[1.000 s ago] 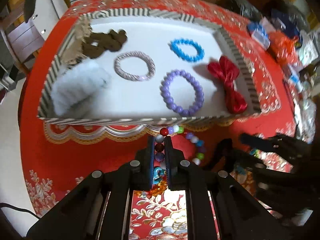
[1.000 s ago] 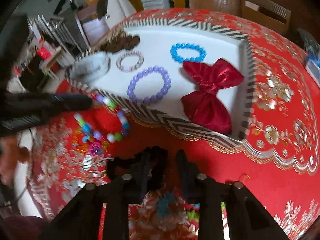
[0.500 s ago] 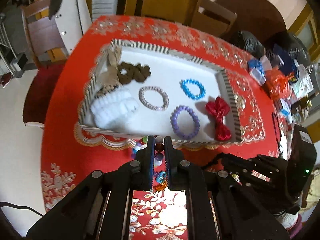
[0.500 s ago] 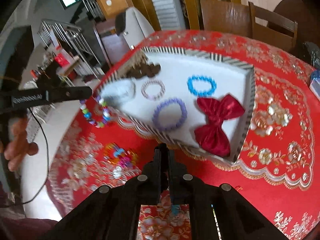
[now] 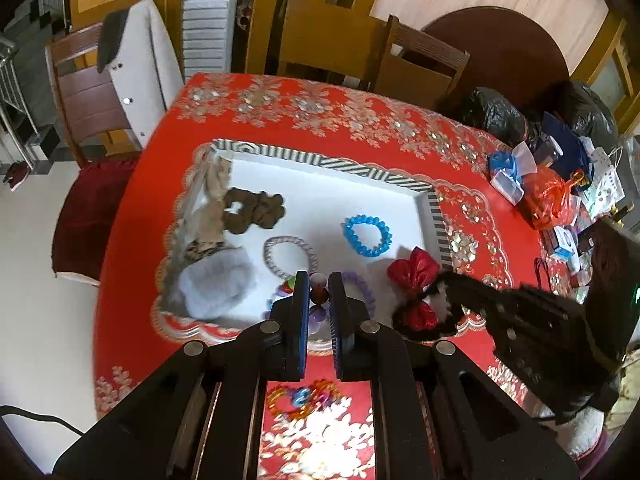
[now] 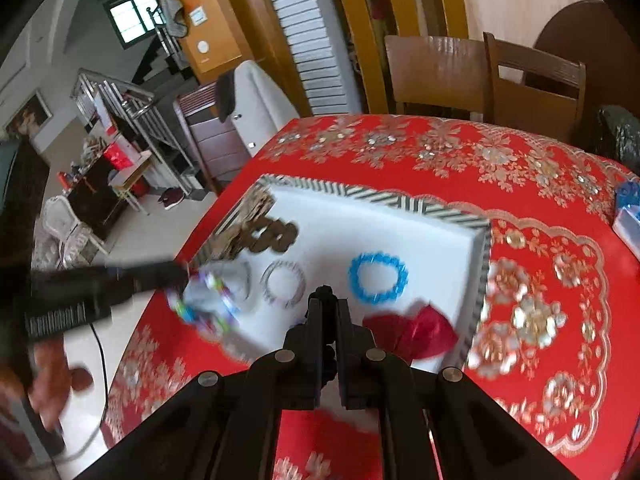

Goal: Organize jewelry
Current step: 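Lower multicolor bracelet and black scrunchie into the tray, opening both grippers, then withdraw both grippers from the tray toward the last two pieces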

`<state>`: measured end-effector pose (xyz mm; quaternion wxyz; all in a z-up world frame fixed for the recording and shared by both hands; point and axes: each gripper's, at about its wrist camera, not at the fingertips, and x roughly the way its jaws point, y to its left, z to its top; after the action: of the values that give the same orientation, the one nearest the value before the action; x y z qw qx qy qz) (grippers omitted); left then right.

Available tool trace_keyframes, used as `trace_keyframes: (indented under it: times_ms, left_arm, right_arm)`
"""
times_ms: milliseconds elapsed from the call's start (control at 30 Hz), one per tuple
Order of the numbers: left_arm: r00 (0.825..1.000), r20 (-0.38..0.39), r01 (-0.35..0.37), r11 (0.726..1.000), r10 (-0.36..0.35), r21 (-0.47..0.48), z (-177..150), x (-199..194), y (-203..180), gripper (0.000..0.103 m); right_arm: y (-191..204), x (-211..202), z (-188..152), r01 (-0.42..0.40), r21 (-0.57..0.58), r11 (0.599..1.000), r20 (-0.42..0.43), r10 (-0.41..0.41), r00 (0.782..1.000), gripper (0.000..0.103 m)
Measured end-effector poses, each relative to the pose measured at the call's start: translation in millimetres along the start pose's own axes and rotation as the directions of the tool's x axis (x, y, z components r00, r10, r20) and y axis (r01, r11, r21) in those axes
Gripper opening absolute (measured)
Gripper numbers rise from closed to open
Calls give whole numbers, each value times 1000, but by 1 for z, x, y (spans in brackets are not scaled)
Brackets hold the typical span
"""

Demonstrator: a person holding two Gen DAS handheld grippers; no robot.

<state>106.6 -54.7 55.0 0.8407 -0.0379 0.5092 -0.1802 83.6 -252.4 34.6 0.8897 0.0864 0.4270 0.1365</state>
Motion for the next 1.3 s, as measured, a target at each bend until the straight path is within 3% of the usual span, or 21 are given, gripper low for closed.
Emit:
trace_keyframes:
  times_ms: [200,400,533,633,800,867,900,1000,1300]
  left_arm:
    - [998,-63,2,999,-5,-44,2,46,6,8]
    - [988,-138,-84,993,71,-87,-8,87,39,8]
    - [983,-151,-116,990,102,-81,-12,96,52,8]
    - [982,-147,-126,989,115,-71,-12,99,55,8]
    - [979,-149,-150,987,140,-56,-15,100,53,10]
    - [977,-151,-161,986,153,-47,-16,101,52,17]
    - [976,-152,-163,986,154,-44,-16,101,51,28]
    - [977,-143,-166,986,159,-34,-18,97,47,41]
    - [966,-88,-246,969,243,-29,-29,68,40,46]
  right_arm:
    - [-17,56,32,-23,54,998,-44,25,999,5]
    - [-22,118,55,-45,92,995,-106,55,993,5]
    - [-21,149,64,-29,77,997,-140,39,989,5]
    - [-23,163,65,28,51,998,-165,-19,986,7]
    - [-27,148,61,44,36,998,-134,-38,990,21]
    - [-26,136,60,41,35,999,-111,-36,993,25]
    - [-25,129,59,38,34,999,-100,-35,994,26]
    - [-21,105,52,38,33,999,-75,-36,997,42]
    - [2,45,5,46,37,998,-32,-45,998,42]
